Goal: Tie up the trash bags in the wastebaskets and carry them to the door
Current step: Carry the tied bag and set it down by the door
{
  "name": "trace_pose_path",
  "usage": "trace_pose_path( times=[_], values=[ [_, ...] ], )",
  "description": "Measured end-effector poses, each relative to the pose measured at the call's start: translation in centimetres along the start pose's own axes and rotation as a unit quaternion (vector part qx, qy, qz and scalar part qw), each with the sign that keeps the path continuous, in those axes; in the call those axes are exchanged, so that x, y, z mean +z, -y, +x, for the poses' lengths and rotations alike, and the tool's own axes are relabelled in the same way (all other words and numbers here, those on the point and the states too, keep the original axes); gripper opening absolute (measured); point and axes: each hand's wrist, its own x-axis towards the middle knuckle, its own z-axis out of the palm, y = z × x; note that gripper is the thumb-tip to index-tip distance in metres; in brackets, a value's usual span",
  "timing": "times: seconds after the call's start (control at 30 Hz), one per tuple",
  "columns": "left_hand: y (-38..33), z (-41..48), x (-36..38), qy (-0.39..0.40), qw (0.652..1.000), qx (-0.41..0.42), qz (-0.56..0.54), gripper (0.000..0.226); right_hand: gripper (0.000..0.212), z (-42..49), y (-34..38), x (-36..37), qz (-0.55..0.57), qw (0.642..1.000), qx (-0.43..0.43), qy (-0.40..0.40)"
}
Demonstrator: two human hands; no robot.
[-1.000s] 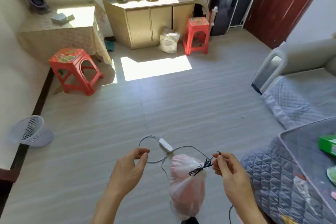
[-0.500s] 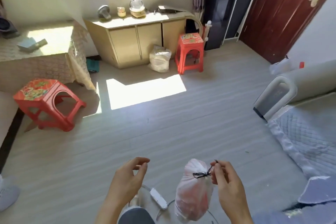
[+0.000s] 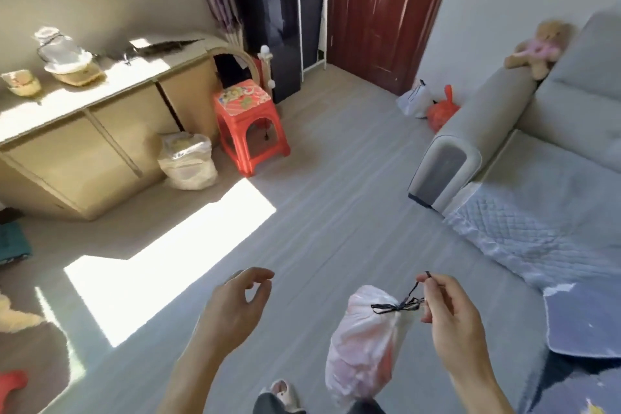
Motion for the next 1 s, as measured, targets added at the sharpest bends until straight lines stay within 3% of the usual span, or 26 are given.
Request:
trace_pose_path(
  times=[0.2,0.37,0.67,1.0],
  values=[
    [-4.5,16.2,-4.0,0.036,0.996,0.077,0.040,0.018,0.023,11.0,5.8,5.0,0.027,0.997,0.003,-0.065],
    [-7.7,29.8,-3.3,0.057,0.989,0.116,0.079,0.016,0.025,22.4,7.8,9.2,0.029,0.998,0.008,-0.059],
    [-16.3,52.1,-2.6,0.066,0.988,0.124,0.068,0.018,0.021,44.6,13.6,12.9,0.034,0.999,0.017,-0.018],
    [-25.9,78.9,1.7,0.118,0.978,0.157,0.069,0.018,0.019,69.3,18.0,13.9,0.005,0.996,0.034,-0.079]
  ],
)
